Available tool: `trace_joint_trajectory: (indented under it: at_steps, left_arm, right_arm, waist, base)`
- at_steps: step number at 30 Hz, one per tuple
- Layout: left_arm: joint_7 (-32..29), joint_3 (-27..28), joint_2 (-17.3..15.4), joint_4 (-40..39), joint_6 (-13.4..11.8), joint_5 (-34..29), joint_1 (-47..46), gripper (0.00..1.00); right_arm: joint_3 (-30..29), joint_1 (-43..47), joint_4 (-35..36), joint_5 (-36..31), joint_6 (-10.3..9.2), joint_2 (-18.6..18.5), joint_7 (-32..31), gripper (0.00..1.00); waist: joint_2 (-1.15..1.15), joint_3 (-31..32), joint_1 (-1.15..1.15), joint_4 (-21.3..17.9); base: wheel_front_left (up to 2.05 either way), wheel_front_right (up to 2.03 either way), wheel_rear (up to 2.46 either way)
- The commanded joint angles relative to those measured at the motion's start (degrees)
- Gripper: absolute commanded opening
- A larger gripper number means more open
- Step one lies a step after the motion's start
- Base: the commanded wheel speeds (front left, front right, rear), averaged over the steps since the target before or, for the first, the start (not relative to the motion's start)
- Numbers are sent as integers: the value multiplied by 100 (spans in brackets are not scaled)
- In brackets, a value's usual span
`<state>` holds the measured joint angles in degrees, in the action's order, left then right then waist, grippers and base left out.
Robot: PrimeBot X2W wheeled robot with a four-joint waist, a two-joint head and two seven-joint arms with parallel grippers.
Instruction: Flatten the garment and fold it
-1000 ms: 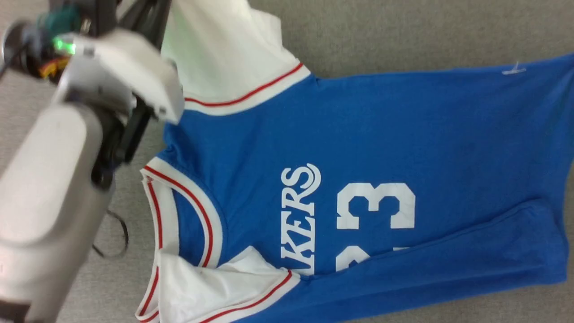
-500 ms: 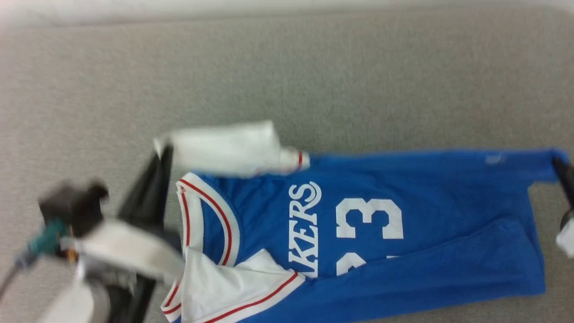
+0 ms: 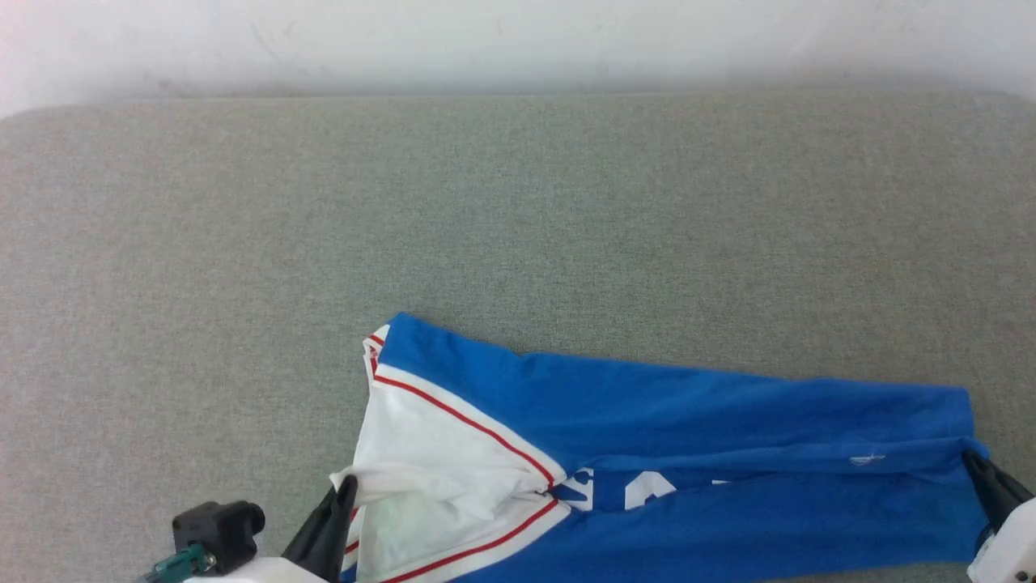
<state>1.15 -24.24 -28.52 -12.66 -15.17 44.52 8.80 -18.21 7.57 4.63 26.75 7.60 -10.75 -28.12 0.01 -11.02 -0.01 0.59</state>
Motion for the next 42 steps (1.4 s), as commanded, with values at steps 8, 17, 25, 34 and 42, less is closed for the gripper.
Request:
trace_joint_trajectory:
  at_steps: [8, 17, 25, 34, 42]
  left_arm:
    - [-44, -192, 188, 748, 75, -129, -404, 44]
    - [541, 72, 365, 394, -127, -277, -537, 100]
    - [1220, 336, 317, -115, -842, -1257, -540, 100]
    - [1338, 206, 417, -154, -1017, -1851, -649, 100]
    - [1358, 273, 409, -140, -1076, -1954, -609, 100]
  right_arm:
    - [236, -273, -505, -291, -11, 21, 232, 100]
    - [-91, -532, -79, 258, -11, -104, 89, 100]
    - [-456, -538, -443, -191, -11, 33, -42, 100]
    - [-335, -448, -1140, -249, -11, 287, -360, 85]
    - [-691, -692, -1187, -406, -11, 277, -205, 0]
  waist:
    - [-1, 176, 1, -88]
    - [-1, 76, 1, -134]
    - [-1, -235, 1, 24]
    - [-1, -390, 1, 254]
    - [-1, -272, 1, 222]
  base:
    - [0, 0, 0]
    - [0, 0, 0]
    - [0, 0, 0]
    - [0, 0, 0]
    - [0, 0, 0]
